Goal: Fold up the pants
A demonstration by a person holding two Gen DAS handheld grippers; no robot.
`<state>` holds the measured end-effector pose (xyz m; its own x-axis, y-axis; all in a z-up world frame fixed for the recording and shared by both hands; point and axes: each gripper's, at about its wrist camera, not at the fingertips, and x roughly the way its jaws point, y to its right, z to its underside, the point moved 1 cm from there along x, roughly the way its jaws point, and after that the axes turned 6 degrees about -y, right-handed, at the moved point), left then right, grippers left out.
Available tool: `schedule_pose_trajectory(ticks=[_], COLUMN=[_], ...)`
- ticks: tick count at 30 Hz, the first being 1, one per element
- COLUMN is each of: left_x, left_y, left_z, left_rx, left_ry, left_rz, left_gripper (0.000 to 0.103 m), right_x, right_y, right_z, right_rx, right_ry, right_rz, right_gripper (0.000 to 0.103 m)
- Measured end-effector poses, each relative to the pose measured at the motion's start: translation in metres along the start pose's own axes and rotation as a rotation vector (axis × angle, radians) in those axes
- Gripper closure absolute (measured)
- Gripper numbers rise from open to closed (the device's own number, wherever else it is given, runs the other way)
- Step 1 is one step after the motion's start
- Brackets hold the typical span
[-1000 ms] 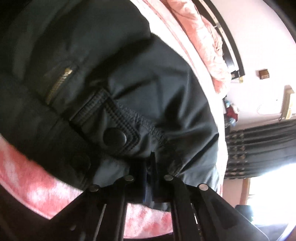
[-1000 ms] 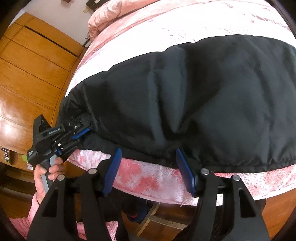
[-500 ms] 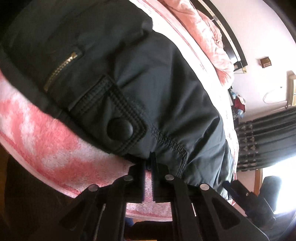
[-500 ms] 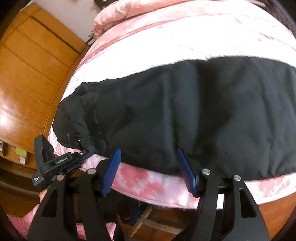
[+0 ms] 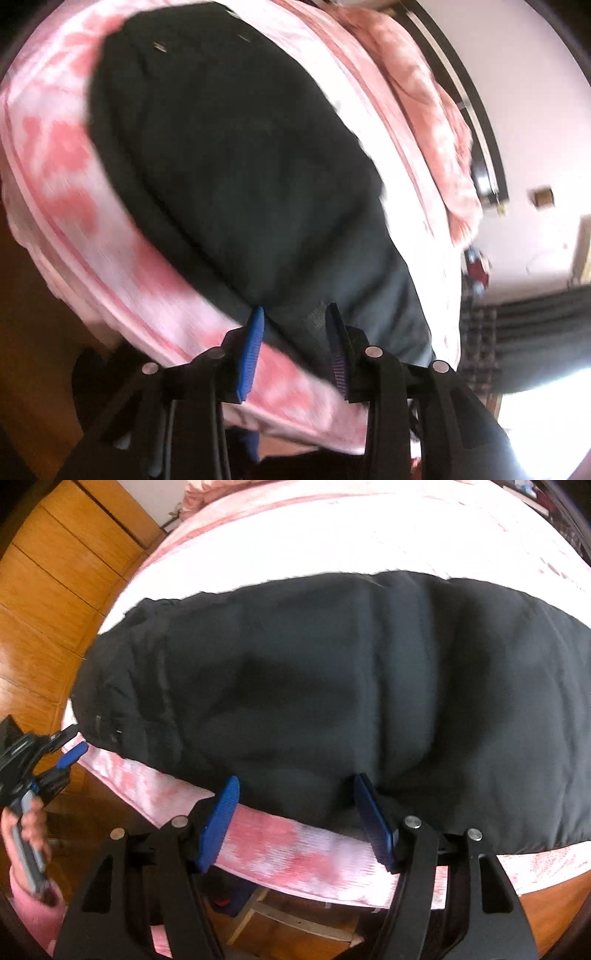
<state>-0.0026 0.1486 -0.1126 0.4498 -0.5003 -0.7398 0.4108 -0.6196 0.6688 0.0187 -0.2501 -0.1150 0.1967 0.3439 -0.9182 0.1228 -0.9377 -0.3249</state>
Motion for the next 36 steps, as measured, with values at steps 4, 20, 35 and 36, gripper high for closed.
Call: schedule_pose_trajectory(ticks=[4,20,35,36], left_x=[0.014,0.032,-0.004,0.006], left_y=[-0.023,-0.056,-0.024,-0.027], left_z=[-0.025,-0.056,-0.026,-0.028], left_rx=[-0.100,-0.199,-0.070,-0.063], left_ry=[-0.028,-0.076,0.150,0.130], left_rz=[0.026,0.074,-0.018,-0.047], left_gripper=[0.069,0.066,0.099,0.099], right_x=[0.003,0.023,0.027,0.027], right_y=[-0.017,-0.020,-0.016,-0.015], right_z=[-0.003,-0.013,-0.011,-0.011], right_rx=[-0.041,-0.046,-0.040,-0.038], right_ry=[-0.002,-0.022,-0.035,-0.038], right_rz=[-0.029,0.020,0.040,0.045], right_gripper=[0.038,0.034,0.035,0.035])
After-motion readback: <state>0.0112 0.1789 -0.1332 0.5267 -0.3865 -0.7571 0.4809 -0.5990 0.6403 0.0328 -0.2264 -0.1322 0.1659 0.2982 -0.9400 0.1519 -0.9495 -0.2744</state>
